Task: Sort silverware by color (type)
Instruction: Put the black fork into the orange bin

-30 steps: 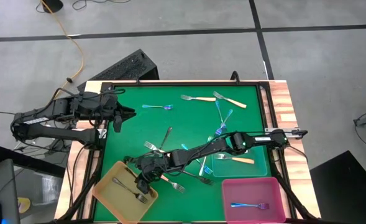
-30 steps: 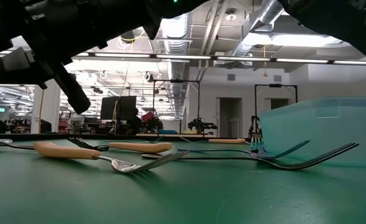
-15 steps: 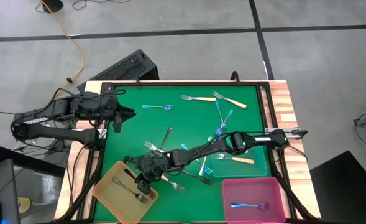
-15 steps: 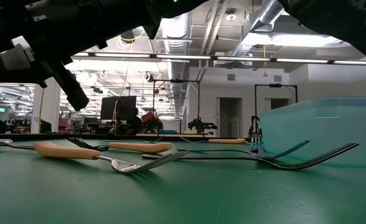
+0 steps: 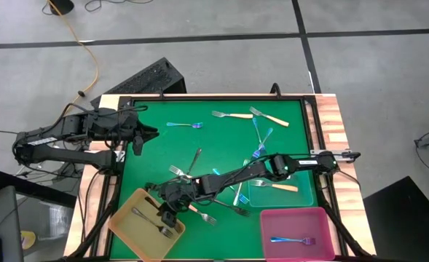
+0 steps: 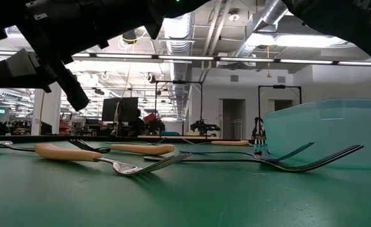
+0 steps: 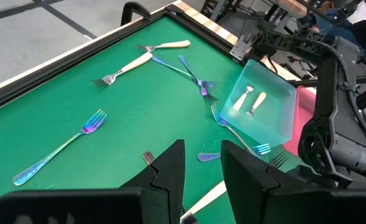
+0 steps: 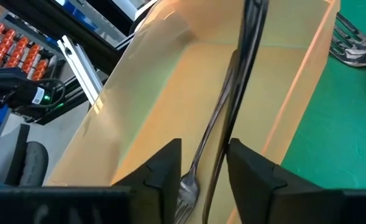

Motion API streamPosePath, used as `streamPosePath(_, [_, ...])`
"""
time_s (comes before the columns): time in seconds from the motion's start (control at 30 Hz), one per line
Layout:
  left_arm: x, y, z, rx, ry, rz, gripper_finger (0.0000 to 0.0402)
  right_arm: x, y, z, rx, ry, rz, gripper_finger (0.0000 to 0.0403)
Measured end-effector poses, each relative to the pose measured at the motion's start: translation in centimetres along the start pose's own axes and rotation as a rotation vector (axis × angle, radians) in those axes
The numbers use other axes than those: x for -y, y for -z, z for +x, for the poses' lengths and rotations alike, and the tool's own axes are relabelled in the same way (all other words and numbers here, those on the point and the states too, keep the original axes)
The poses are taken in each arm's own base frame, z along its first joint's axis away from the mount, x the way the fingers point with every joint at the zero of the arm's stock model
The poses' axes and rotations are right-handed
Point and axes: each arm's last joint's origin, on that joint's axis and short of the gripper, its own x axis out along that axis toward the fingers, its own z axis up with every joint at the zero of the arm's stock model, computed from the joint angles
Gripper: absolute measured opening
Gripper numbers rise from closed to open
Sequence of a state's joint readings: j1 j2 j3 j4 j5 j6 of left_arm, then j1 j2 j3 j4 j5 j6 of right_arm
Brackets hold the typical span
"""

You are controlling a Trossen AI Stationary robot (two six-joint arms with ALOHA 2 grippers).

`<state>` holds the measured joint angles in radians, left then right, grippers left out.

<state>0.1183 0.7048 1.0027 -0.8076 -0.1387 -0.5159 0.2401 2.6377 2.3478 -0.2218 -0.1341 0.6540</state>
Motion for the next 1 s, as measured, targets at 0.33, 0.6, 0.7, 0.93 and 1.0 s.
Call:
streamPosePath(0.33, [-0.01,0.02,0.0,-0.002,-0.001,0.0,0.0088,0.0,-0.04,-0.03,0.0,0.0,0.001,0.0175])
streamPosePath(0.6, [-0.06,0.1,0.0,-0.01,-0.006,0.0,0.0088,0.0,-0.02,-0.03,-0.001,0.001,-0.004,0.0175])
streamPosePath(0.7, [-0.05,0.1,0.0,-0.01,-0.005,-0.001,0.0088,0.01,-0.02,-0.03,-0.001,0.001,-0.02,0.0175])
streamPosePath(0.93, [-0.1,0.17,0.0,-0.017,-0.01,-0.001,0.0088,-0.05,-0.12,-0.09,-0.002,0.002,-0.131,0.0175])
streamPosePath(1.0, [-0.1,0.17,0.0,-0.018,-0.01,-0.002,0.0088,-0.1,-0.18,-0.1,0.003,-0.001,-0.178,0.0175])
